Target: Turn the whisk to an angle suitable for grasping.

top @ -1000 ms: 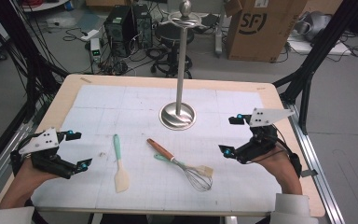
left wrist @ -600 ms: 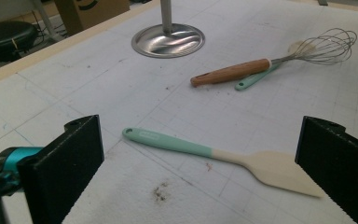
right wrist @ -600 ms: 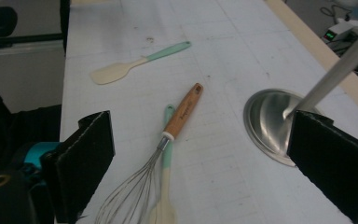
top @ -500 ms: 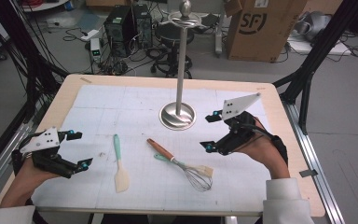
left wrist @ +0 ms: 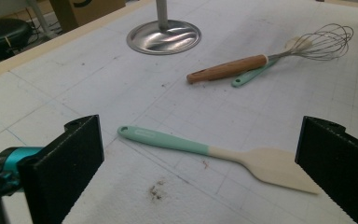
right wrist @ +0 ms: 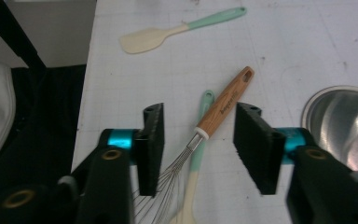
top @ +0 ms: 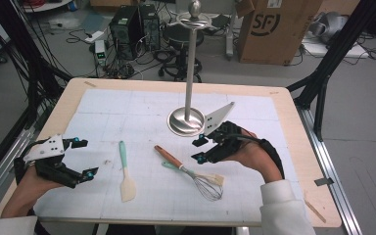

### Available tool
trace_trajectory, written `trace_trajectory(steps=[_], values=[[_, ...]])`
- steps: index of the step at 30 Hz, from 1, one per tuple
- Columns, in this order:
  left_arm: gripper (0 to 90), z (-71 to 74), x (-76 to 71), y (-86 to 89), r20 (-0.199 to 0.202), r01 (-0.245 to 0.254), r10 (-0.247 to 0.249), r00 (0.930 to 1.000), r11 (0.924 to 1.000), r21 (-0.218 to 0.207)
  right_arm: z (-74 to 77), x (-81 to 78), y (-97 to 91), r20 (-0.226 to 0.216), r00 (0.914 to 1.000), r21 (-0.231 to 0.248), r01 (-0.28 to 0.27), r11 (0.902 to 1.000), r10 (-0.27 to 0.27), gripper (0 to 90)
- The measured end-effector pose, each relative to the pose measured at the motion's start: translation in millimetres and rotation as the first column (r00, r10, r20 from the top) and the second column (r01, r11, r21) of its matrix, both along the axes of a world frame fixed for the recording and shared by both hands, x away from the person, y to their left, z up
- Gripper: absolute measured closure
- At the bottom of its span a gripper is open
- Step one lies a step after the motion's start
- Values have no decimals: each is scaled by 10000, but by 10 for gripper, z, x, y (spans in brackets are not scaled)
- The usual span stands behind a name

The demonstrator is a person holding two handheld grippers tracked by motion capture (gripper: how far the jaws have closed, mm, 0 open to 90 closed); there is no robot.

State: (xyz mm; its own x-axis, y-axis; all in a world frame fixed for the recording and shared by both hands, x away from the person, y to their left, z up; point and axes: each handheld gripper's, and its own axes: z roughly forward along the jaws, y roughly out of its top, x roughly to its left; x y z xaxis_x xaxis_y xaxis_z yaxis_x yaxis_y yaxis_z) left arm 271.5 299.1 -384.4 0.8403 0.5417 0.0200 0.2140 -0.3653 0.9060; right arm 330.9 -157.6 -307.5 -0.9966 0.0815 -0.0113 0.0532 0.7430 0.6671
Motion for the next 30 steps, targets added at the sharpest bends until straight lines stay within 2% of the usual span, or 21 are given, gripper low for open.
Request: trace_trajectory(steps=[1,3,5,6,7,8,10,12,15,17,19,20,24,26,30], values=[[17,1,-1,0,0,-7,7,10000,10000,30,-35,18,59,-155,9999,-142,-25,9999,23,681],[16,4,-1,2,22,26,-26,10000,10000,-3,-52,25,89,-191,9998,-188,-5,9998,2,700],[16,7,-3,7,38,28,-27,10000,10000,-31,-76,40,143,-203,9998,-410,-47,9992,38,756],[16,8,-6,7,26,-5,5,10000,10000,-59,-108,46,202,-208,9998,-566,-91,9984,79,823],[16,9,-8,9,24,1,-1,10000,10000,-67,-108,46,202,-208,9998,-566,-91,9984,79,823],[16,10,-8,10,24,23,-23,10000,10000,-67,-141,42,261,-25,9999,-809,-140,9966,139,883],[17,11,-7,9,43,65,-65,10000,10000,-65,-153,52,286,1,9997,-971,-228,9950,229,889],[16,11,-6,8,52,73,-73,10000,10000,-46,-201,53,340,-256,9992,-1102,-349,9933,323,889],[16,10,-7,5,41,67,-67,10000,10000,-41,-301,63,441,-364,9980,-1494,-564,9872,515,890],[16,10,-7,3,46,76,-76,10000,10000,-40,-359,78,493,-396,9972,-1563,-689,9853,634,890],[16,9,-9,2,40,78,-78,10000,10000,-35,-384,82,519,-348,9975,-1639,-670,9842,621,890],[17,9,-9,1,38,84,-84,10000,10000,-31,-437,71,570,-575,9966,-1838,-679,9806,582,890],[17,10,-10,4,41,72,-71,10000,10000,-45,-540,83,649,-653,9956,-2138,-798,9736,673,891],[17,10,-10,3,45,78,-78,10000,10000,-40,-574,85,665,-678,9955,-2153,-792,9733,661,891],[17,5,-6,0,24,115,-115,9999,9999,-12,-708,86,730,-819,9937,-2549,-947,9623,761,890]])
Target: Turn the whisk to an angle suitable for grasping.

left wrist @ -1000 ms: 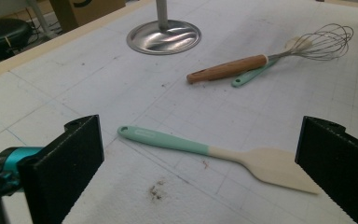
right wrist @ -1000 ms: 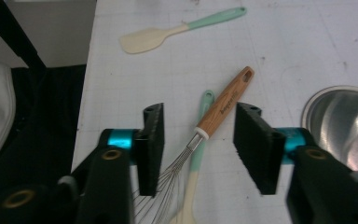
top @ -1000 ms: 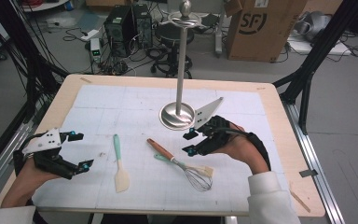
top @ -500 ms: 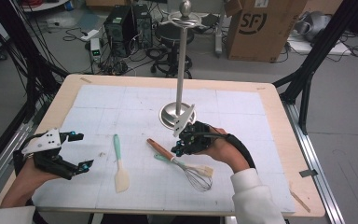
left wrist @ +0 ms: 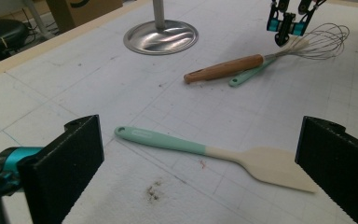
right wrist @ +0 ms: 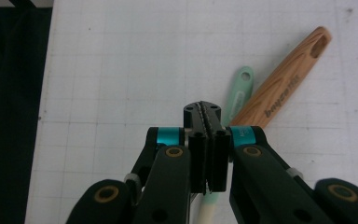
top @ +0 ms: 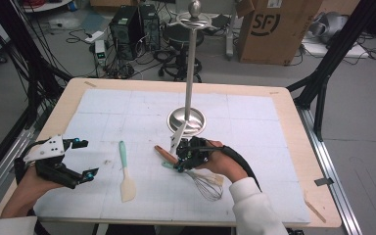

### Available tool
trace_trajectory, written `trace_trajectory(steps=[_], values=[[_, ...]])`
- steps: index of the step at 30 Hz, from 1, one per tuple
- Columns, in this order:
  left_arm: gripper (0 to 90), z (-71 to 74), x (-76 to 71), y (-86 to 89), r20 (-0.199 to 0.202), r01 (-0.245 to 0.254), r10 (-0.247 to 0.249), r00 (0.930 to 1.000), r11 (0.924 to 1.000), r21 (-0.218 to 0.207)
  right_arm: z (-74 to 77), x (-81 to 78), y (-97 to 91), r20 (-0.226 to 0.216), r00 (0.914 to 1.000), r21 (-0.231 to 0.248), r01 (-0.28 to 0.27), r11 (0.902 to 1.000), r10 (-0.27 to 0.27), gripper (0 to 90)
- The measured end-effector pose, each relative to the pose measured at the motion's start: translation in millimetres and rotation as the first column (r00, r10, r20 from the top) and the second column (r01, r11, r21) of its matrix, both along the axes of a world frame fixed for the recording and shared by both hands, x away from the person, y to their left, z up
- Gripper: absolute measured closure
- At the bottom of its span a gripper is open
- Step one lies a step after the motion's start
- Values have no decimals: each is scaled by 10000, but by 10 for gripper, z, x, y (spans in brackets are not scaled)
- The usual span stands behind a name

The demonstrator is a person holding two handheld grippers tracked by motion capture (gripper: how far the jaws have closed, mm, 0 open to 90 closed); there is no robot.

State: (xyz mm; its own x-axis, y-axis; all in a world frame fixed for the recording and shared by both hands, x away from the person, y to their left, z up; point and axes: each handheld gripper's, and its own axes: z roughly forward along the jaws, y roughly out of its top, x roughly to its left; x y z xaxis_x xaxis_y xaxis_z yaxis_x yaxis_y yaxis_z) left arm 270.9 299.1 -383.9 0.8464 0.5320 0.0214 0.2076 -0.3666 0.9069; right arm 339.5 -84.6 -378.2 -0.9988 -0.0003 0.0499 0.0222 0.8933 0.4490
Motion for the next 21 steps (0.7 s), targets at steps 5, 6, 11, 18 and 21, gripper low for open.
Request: trace_trajectory(steps=[5,6,11,18,21], values=[[16,-6,2,-8,-32,10,-10,10000,10000,1,-119,-10,54,-32,10000,-769,-65,9970,63,890],[17,-6,3,-9,-36,8,-8,10000,10000,1,-135,-11,61,8,10000,-852,-50,9964,51,890],[17,-8,5,-10,-32,25,-25,10000,10000,37,-177,-16,80,-116,9999,-896,-133,9959,123,890],[16,-12,5,-12,-47,25,-24,10000,10000,38,-253,-13,61,-46,10000,-1411,-77,9900,71,890],[16,-15,3,-11,-53,8,-7,10000,10000,22,-249,-24,26,26,10000,-1517,52,9884,-48,890]])
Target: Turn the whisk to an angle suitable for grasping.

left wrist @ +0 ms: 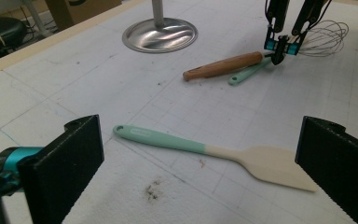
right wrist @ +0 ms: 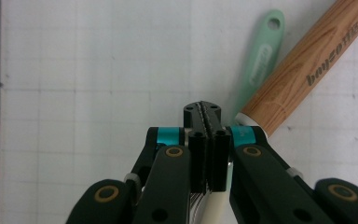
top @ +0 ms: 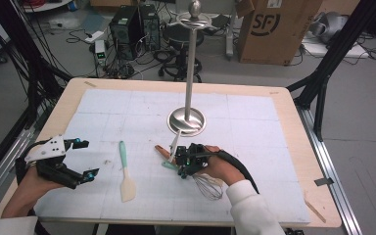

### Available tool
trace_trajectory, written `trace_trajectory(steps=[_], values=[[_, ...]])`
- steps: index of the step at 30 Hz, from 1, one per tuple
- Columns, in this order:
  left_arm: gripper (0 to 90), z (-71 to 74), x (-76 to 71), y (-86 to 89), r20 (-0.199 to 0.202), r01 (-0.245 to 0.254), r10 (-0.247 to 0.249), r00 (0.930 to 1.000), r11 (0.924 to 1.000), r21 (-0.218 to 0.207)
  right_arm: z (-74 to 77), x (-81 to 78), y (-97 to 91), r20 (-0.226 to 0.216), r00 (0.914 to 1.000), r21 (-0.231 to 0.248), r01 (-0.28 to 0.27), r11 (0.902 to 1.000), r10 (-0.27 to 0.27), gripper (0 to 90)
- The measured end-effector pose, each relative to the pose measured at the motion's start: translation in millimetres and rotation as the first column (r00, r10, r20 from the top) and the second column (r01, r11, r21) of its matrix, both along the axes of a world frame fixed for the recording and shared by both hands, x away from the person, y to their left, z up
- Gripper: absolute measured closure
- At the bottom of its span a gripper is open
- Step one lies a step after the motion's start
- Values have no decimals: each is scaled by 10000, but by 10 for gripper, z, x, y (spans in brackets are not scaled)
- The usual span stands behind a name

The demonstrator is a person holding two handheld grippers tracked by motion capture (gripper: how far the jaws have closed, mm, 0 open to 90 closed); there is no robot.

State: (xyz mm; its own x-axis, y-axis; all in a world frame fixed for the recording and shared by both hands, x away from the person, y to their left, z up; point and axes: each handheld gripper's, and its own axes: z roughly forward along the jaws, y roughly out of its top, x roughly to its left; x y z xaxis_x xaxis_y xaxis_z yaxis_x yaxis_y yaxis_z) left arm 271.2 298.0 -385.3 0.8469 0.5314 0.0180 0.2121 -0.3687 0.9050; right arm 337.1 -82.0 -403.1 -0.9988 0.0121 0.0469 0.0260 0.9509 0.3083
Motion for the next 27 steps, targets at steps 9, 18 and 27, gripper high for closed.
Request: trace_trajectory(steps=[9,18,27], values=[[16,-4,-4,-4,-13,34,-34,10000,10000,44,28,10,-169,-173,9992,170,361,9992,-358,890],[17,-14,-2,-8,-53,57,-56,10000,10000,60,61,-5,-277,-397,9980,278,501,9984,-490,891],[16,-17,-2,-5,-69,43,-42,10000,10000,81,90,-31,-391,-471,9966,316,689,9971,-674,891]])
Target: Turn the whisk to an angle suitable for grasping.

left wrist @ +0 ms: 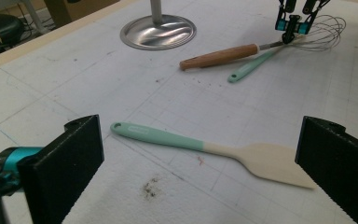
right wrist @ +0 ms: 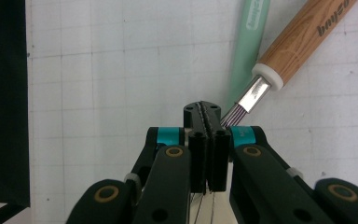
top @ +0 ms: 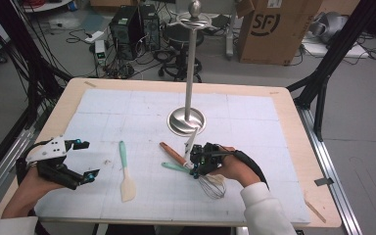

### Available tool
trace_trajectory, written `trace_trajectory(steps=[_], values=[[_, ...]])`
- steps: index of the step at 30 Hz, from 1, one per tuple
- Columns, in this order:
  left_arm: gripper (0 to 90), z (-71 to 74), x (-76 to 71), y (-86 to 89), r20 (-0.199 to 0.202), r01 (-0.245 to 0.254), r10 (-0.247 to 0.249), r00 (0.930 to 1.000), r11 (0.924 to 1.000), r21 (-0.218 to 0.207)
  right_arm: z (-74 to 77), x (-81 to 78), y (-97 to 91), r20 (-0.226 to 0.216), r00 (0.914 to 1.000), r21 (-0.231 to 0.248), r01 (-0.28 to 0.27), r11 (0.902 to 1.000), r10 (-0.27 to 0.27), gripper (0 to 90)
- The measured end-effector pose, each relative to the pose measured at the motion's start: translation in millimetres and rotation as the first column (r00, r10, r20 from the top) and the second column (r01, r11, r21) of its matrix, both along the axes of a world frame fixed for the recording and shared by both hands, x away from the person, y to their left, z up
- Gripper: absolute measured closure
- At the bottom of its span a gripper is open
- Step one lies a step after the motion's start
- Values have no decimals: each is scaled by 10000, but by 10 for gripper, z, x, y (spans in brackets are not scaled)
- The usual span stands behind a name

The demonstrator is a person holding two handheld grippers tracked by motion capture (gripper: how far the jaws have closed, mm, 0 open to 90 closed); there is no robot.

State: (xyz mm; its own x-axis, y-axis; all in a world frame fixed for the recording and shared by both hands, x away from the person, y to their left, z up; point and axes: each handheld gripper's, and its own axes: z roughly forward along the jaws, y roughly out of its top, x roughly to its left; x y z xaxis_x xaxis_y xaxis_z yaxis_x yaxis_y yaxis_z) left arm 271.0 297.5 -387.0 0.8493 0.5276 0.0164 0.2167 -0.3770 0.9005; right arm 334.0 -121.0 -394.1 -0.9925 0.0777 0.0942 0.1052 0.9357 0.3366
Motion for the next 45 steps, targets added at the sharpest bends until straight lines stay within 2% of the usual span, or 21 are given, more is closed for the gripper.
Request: trace_trajectory(steps=[12,21,26,29,40,45], values=[[16,-13,1,5,-55,-34,34,10000,10000,-13,-1,-25,-153,-208,9995,-132,227,9997,-229,891],[17,-17,1,5,-72,-21,22,10000,10000,7,-5,-64,-346,-290,9984,-366,474,9982,-485,891],[17,-21,3,4,-81,-19,19,10000,10000,7,-68,-97,-514,-397,9964,-719,713,9949,-743,890],[17,-26,7,2,-104,-26,26,9999,10000,22,-80,-103,-573,-436,9955,-700,809,9943,-841,890],[17,-34,10,0,-141,-60,60,9999,10000,-6,73,-119,-666,-284,9949,-68,963,9953,-964,889],[16,-31,11,8,-111,-34,34,9999,10000,0,179,-116,-664,-159,9935,473,1132,9924,-1126,776]])
